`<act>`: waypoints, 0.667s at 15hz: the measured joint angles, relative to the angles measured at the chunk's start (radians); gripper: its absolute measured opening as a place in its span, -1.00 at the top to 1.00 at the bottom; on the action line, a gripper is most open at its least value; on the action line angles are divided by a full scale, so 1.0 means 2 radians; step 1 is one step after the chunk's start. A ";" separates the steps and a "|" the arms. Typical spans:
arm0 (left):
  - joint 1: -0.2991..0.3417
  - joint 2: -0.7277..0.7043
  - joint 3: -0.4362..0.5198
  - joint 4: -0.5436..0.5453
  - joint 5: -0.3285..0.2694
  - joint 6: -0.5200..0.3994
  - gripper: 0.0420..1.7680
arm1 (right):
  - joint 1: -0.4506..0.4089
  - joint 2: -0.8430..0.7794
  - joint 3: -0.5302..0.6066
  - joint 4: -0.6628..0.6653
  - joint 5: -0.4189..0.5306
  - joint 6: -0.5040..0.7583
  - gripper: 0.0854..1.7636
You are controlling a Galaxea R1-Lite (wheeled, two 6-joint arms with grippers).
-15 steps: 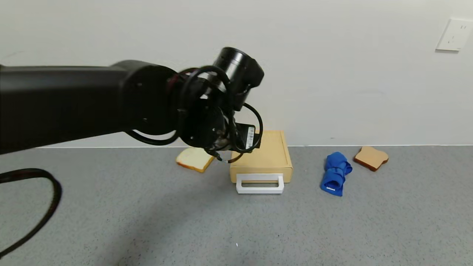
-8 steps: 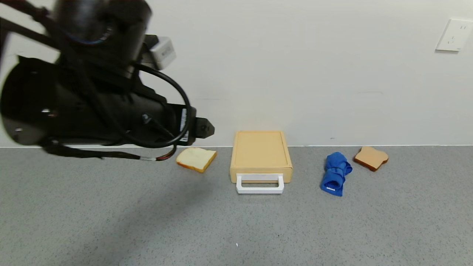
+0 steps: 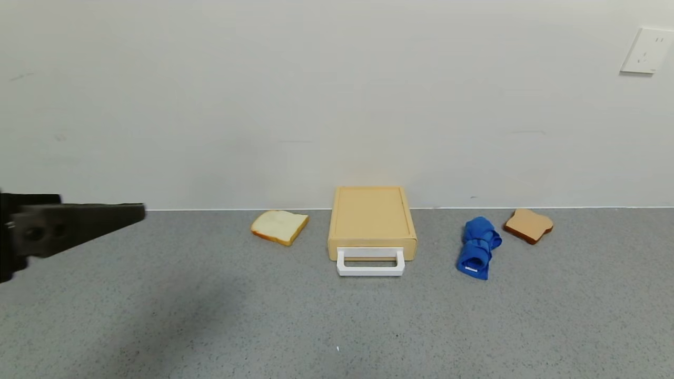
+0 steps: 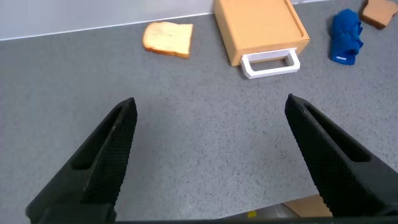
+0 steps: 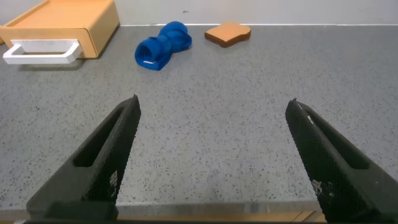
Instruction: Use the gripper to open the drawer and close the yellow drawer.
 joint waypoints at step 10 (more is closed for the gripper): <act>0.145 -0.296 0.149 0.007 -0.002 0.076 -0.94 | 0.000 0.000 0.000 0.000 0.000 0.000 -0.94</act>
